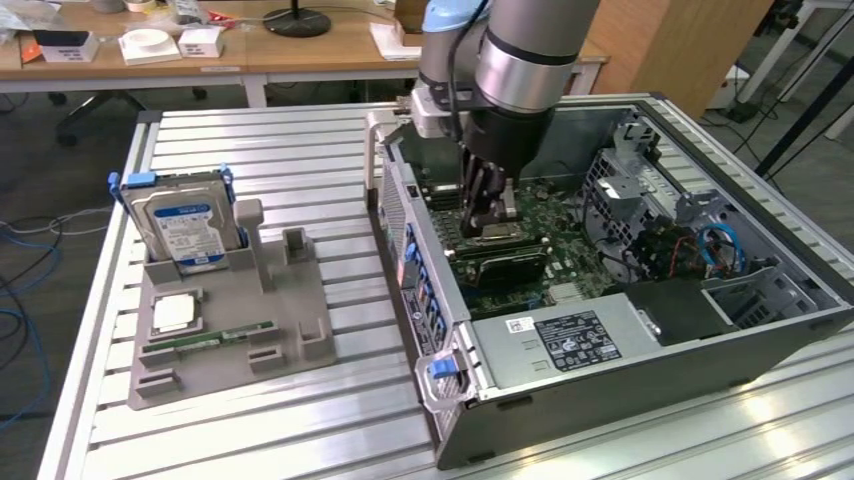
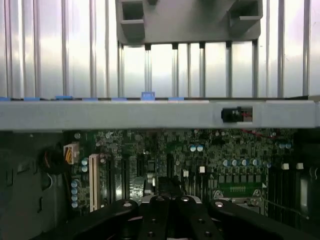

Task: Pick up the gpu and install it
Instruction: 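Press down on the gpu until it lock into place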

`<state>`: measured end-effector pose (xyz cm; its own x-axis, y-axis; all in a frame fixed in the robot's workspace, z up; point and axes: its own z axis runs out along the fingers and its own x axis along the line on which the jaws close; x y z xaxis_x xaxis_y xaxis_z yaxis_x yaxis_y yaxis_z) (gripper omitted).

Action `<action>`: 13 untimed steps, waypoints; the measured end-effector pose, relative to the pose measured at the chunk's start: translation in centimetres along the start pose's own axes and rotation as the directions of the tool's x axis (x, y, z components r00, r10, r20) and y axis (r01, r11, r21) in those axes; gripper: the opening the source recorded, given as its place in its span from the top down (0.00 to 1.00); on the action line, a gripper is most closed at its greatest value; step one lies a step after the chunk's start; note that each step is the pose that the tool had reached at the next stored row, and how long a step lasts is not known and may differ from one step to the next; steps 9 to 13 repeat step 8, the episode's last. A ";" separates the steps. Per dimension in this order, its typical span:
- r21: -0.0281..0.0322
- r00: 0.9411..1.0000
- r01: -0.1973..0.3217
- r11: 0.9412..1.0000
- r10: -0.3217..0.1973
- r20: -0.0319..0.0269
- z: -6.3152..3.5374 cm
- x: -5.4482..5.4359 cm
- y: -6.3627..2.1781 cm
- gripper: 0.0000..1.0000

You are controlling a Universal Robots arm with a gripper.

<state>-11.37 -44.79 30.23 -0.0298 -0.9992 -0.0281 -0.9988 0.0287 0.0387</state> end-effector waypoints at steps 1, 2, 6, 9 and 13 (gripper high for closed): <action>-0.002 1.000 0.000 1.000 0.000 0.000 0.00 0.0 -0.08 0.89; -0.002 1.000 0.000 1.000 0.000 0.000 0.00 0.0 -0.07 0.89; -0.002 1.000 0.000 1.000 0.000 0.000 -0.01 0.0 -0.08 0.89; -0.002 1.000 0.000 1.000 0.000 0.000 -0.01 0.0 -0.08 0.89; -0.002 1.000 0.000 1.000 0.000 0.000 -0.01 0.0 -0.08 0.89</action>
